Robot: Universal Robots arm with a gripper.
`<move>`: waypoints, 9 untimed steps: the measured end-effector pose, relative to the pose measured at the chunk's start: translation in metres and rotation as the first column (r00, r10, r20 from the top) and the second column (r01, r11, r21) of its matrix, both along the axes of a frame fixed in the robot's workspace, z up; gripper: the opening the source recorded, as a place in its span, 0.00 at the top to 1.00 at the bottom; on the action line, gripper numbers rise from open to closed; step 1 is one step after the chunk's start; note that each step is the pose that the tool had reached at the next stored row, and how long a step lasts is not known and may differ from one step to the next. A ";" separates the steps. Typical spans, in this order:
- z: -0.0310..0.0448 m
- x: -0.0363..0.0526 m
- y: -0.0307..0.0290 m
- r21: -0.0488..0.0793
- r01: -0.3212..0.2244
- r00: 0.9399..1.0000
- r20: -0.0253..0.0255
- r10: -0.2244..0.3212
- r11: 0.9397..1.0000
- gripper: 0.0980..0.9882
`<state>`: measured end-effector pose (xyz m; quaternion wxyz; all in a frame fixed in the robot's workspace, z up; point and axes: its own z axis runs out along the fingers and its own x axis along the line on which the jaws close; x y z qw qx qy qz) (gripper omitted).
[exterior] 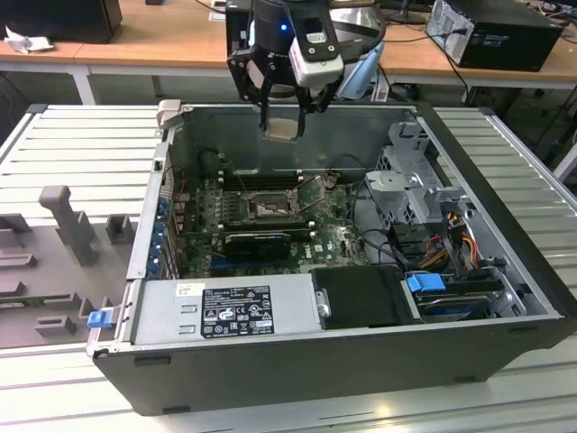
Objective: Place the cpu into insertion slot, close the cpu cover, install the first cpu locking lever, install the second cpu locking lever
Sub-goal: 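Place the cpu into insertion slot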
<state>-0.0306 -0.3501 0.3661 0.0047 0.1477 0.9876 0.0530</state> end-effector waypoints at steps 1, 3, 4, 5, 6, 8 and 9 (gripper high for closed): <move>0.0000 0.0000 0.0000 0.000 0.014 1.000 0.000 -0.014 1.000 0.52; 0.0000 0.0000 0.0000 0.000 0.028 1.000 0.000 -0.028 1.000 0.52; 0.0000 0.0000 0.0000 0.000 0.032 0.999 0.000 -0.032 0.999 0.52; 0.0000 0.0000 0.0000 0.000 0.045 0.999 0.000 -0.045 0.999 0.52; -0.0001 0.0000 0.0000 0.000 0.062 0.998 0.000 -0.062 0.998 0.52; -0.0001 0.0000 0.0000 0.000 0.080 0.997 0.000 -0.080 0.997 0.52; -0.0001 0.0000 0.0000 0.000 0.084 0.996 0.000 -0.084 0.996 0.52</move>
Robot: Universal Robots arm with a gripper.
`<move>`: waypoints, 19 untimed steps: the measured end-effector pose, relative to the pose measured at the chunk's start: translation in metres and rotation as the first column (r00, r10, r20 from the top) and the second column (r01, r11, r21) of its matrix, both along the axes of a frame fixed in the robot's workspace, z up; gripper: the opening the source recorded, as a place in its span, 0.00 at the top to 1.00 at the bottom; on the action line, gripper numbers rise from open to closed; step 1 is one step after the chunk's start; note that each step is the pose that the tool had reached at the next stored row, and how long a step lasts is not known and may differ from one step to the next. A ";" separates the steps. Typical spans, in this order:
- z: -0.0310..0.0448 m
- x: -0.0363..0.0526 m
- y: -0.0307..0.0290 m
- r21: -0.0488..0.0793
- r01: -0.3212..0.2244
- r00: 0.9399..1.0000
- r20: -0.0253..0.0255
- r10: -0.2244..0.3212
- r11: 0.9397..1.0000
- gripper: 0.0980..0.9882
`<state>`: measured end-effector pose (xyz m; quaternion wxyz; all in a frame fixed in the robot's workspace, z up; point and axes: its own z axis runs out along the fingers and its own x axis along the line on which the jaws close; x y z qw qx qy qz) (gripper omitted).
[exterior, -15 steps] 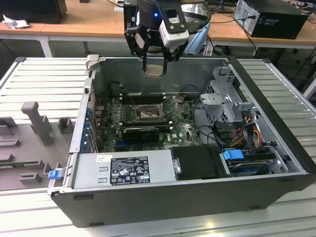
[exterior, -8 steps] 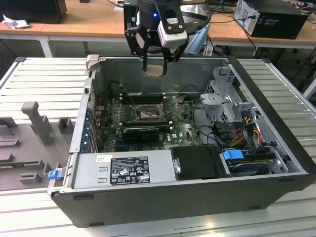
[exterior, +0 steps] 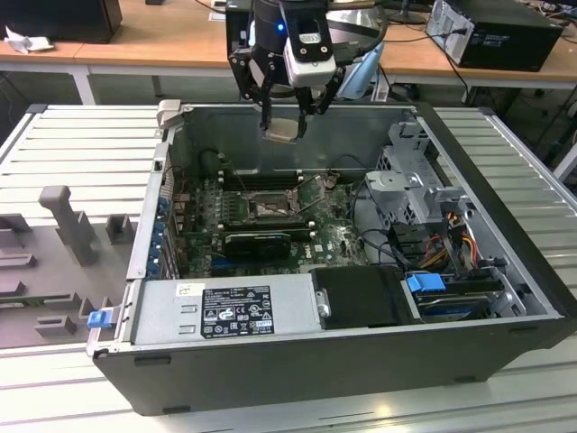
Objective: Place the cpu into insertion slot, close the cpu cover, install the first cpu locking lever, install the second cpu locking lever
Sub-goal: 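Place the cpu into insertion slot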
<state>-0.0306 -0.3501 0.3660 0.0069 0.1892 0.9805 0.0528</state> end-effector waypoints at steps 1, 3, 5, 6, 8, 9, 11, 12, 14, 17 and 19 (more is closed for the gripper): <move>0.0000 0.0000 0.0000 0.000 0.006 1.000 0.000 -0.006 1.000 0.52; 0.0000 0.0000 0.0000 0.000 0.016 1.000 0.000 -0.016 1.000 0.52; -0.0001 0.0000 0.0000 0.000 0.038 0.999 0.000 -0.038 0.999 0.52; -0.0001 0.0000 0.0000 0.000 0.049 0.999 0.000 -0.049 0.999 0.52; -0.0003 0.0000 0.0000 0.000 0.078 0.997 0.000 -0.078 0.997 0.52; -0.0004 0.0000 0.0000 0.000 0.104 0.995 0.000 -0.104 0.995 0.52; -0.0007 0.0000 0.0000 -0.001 0.153 0.988 0.000 -0.153 0.988 0.52; -0.0008 0.0000 0.0000 -0.001 0.169 0.986 0.000 -0.169 0.986 0.52; -0.0011 0.0000 0.0000 -0.001 0.205 0.979 0.000 -0.205 0.979 0.52; -0.0019 0.0000 0.0000 -0.001 0.278 0.961 0.000 -0.278 0.961 0.52; -0.0023 0.0000 0.0000 -0.001 0.322 0.947 0.000 -0.322 0.947 0.52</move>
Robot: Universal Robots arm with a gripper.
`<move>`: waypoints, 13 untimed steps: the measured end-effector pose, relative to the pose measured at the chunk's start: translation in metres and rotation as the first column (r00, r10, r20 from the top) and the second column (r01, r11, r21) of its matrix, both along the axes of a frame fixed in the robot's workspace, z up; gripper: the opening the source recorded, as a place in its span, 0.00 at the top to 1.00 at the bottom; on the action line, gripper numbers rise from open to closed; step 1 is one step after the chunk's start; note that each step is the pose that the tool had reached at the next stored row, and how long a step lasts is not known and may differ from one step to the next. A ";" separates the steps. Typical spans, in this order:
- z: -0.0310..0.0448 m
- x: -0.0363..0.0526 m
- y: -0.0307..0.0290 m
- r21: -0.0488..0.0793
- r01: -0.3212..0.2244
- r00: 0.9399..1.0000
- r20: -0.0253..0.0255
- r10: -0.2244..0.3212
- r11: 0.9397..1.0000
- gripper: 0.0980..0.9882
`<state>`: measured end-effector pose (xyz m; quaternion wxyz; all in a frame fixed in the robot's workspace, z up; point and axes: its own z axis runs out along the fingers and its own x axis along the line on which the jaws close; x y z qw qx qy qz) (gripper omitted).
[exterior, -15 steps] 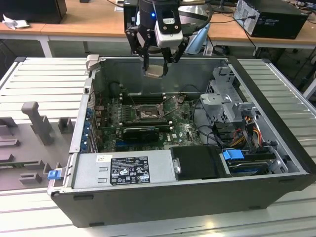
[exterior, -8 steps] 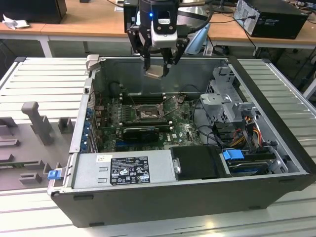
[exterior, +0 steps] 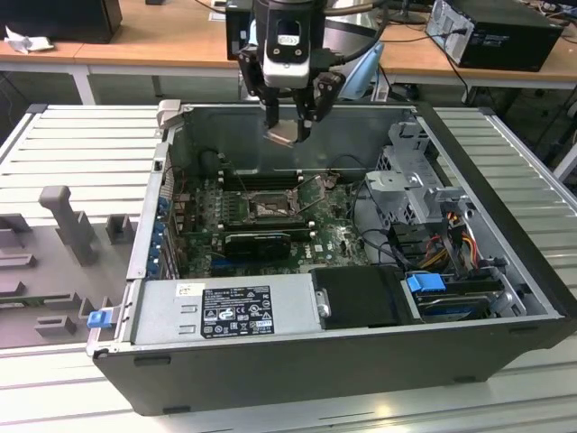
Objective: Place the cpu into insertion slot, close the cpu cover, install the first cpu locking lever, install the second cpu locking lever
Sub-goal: 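Place the cpu into insertion slot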
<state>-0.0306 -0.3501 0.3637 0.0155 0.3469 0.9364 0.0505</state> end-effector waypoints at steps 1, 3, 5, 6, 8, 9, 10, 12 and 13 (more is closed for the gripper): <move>-0.0003 0.0000 0.0000 0.000 0.032 0.999 0.000 -0.032 0.999 0.52; -0.0006 0.0000 0.0000 0.000 0.067 0.998 0.000 -0.067 0.998 0.52; -0.0007 0.0000 0.0000 0.000 0.101 0.995 0.000 -0.101 0.995 0.52; -0.0009 0.0000 0.0000 0.000 0.124 0.992 0.000 -0.124 0.992 0.52; -0.0013 0.0000 0.0000 0.000 0.173 0.985 0.000 -0.173 0.985 0.52; -0.0013 0.0000 0.0000 0.000 0.192 0.981 0.000 -0.192 0.981 0.52; -0.0014 0.0000 0.0000 0.000 0.216 0.976 0.000 -0.216 0.976 0.52; -0.0017 0.0000 0.0000 0.000 0.298 0.955 0.000 -0.298 0.955 0.52; -0.0018 0.0000 0.0000 0.000 0.312 0.950 0.000 -0.312 0.950 0.52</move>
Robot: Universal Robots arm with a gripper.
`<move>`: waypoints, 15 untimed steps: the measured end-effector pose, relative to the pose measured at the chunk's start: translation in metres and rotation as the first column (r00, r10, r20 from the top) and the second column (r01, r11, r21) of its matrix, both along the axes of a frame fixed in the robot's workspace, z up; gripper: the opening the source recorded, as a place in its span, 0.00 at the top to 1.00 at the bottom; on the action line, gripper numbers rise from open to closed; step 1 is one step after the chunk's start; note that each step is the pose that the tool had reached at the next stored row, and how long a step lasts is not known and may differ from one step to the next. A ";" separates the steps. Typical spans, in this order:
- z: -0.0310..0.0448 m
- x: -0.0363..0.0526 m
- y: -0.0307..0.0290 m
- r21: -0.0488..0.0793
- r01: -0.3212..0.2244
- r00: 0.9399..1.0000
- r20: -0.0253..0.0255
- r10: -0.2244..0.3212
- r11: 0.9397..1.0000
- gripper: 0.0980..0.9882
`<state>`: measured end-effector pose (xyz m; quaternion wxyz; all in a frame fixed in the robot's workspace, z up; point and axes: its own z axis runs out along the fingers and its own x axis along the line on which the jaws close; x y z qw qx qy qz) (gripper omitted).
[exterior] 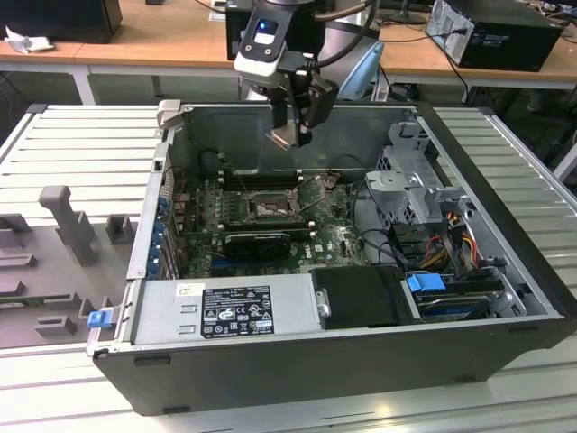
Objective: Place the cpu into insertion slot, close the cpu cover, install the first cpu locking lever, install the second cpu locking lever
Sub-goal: 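Place the cpu into insertion slot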
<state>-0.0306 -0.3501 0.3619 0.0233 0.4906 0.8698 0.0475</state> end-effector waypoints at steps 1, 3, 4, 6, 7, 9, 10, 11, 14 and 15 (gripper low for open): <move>0.0000 0.0000 0.0000 0.000 0.021 1.000 0.000 -0.021 1.000 0.52; -0.0002 0.0000 0.0000 0.000 0.036 0.999 0.000 -0.036 0.999 0.52; -0.0001 0.0000 0.0000 0.000 0.044 0.999 0.000 -0.044 0.999 0.52; -0.0002 0.0000 0.0000 0.000 0.064 0.998 0.000 -0.064 0.998 0.52; -0.0003 0.0000 0.0000 0.000 0.080 0.997 0.000 -0.080 0.997 0.52; -0.0005 0.0000 0.0000 0.000 0.124 0.992 0.000 -0.124 0.992 0.52; -0.0006 0.0000 0.0000 0.000 0.144 0.990 0.000 -0.144 0.990 0.52; -0.0007 0.0000 0.0000 0.000 0.156 0.988 0.000 -0.156 0.988 0.52; -0.0012 0.0000 0.0000 0.000 0.213 0.977 0.000 -0.213 0.977 0.52; -0.0017 0.0000 0.0000 0.000 0.274 0.962 0.000 -0.274 0.962 0.52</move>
